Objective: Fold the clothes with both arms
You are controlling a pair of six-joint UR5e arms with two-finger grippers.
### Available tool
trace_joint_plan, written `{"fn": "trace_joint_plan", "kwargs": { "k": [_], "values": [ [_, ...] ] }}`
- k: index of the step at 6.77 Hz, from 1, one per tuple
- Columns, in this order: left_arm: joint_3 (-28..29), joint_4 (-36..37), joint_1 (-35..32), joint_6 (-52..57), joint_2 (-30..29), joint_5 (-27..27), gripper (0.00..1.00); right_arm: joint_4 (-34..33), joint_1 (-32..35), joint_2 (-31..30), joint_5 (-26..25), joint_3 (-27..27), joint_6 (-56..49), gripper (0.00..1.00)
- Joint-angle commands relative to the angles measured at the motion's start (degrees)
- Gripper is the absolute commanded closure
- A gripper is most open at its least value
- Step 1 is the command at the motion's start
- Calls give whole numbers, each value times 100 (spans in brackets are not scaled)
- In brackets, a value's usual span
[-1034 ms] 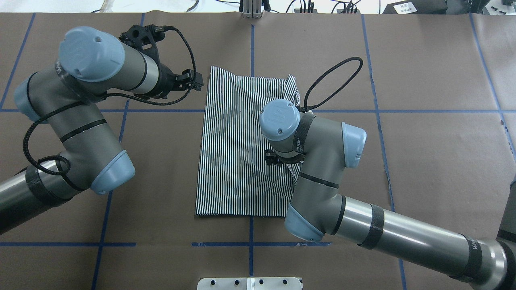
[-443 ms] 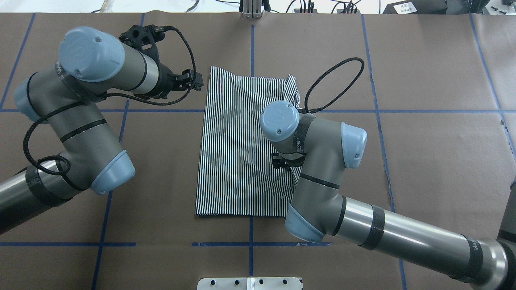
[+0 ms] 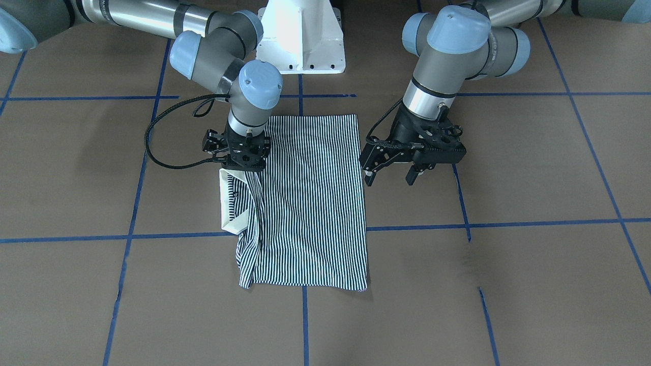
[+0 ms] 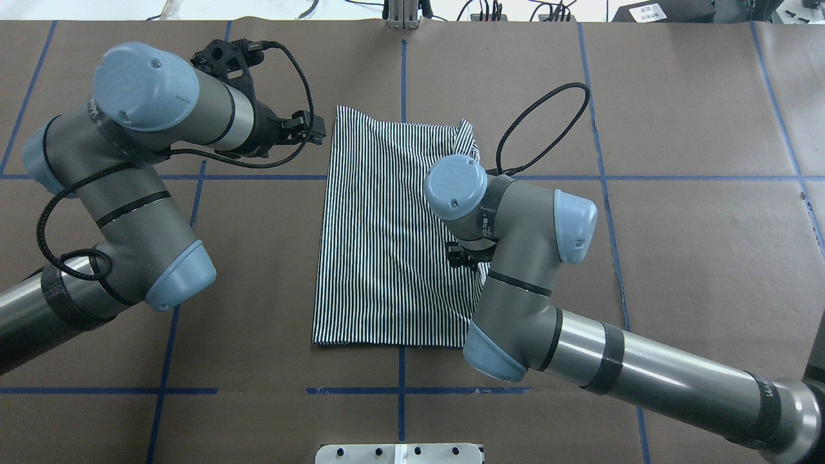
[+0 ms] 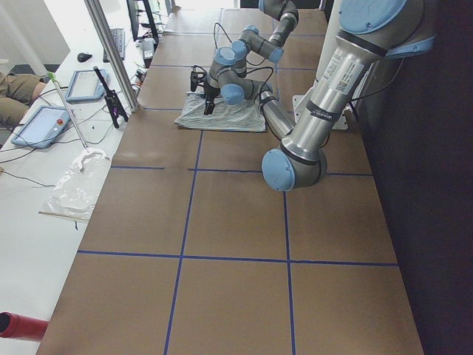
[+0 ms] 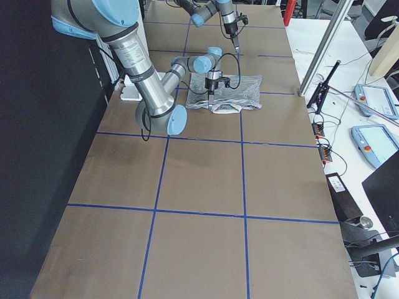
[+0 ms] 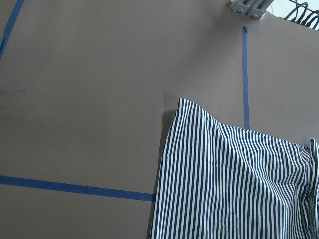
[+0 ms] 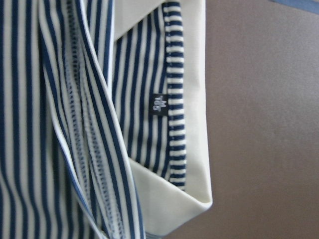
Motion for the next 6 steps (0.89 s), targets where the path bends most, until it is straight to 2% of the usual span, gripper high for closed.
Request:
{"fn": "trace_joint_plan", "kwargs": {
  "k": [1, 2, 4, 5, 6],
  "values": [
    [12, -16, 0, -3, 0, 0, 0, -105, 201, -673, -18, 533, -357, 0],
    [13, -16, 0, -3, 0, 0, 0, -97, 254, -938, -79, 771, -455, 0],
    [21, -16, 0, -3, 0, 0, 0, -53, 507, -592, -10, 853, -517, 0],
    [13, -16, 0, -3, 0, 0, 0, -18, 596, -189, -1, 627, -535, 0],
    [13, -16, 0, 6, 0, -43, 0, 78, 649, 354, -18, 111, -587, 0]
  ]
}}
